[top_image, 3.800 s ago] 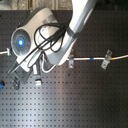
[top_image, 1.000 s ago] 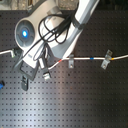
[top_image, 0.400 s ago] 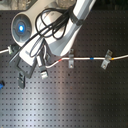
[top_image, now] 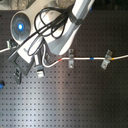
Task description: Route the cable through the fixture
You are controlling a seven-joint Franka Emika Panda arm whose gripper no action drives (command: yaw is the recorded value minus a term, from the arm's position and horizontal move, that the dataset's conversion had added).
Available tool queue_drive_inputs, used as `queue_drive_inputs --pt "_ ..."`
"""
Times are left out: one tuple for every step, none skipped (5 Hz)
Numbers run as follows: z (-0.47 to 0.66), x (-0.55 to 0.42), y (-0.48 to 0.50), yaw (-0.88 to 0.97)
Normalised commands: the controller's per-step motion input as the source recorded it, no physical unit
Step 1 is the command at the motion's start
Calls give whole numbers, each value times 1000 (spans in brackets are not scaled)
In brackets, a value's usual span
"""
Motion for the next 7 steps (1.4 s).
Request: queue_drive_inputs --pt "2 -112 -334 37" --pt "4 -163 -342 43" --pt "11 0 0 0" --pt "285 -232 -83 151" --pt "71 -252 197 268" --pt "2 -117 288 171" --pt "7 56 344 120"
